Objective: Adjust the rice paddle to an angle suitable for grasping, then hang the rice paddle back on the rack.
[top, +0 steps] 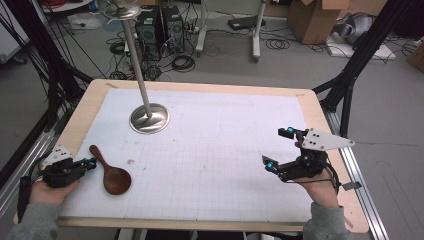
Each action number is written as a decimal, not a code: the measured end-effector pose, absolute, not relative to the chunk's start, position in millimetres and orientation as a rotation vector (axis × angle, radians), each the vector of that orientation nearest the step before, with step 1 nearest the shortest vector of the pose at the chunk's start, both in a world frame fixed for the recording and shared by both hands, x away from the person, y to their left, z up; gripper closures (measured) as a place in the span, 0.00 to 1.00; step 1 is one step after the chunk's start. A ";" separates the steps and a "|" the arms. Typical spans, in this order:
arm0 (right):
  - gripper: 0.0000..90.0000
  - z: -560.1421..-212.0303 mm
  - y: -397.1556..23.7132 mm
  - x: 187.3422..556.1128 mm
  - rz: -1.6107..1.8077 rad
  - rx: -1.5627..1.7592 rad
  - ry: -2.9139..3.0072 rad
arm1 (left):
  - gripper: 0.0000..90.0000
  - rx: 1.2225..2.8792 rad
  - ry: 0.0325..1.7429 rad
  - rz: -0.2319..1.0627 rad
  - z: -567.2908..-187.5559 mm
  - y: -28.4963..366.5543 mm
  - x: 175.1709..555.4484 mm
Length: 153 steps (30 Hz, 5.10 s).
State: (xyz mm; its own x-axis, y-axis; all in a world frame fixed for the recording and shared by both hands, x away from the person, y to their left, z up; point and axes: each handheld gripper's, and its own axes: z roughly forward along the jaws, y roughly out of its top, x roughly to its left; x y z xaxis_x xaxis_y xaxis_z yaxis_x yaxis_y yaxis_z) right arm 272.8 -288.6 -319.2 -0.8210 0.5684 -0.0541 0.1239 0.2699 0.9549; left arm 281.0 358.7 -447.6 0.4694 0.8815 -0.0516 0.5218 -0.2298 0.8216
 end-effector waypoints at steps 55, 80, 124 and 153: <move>0.01 -318.2 -291.2 271.3 1.571 0.618 2.174 | 1.00 2.201 1.002 0.408 -433.3 257.3 343.6; 0.01 -318.6 -291.4 272.2 1.565 0.608 2.188 | 1.00 2.309 0.937 0.378 -426.9 213.4 352.7; 0.01 -318.2 -291.2 271.1 1.578 0.614 2.209 | 0.24 2.261 0.762 0.085 -394.7 228.4 327.9; 0.01 -317.0 -288.7 270.5 1.575 0.594 2.215 | 0.29 2.382 0.736 0.129 -404.2 229.5 327.9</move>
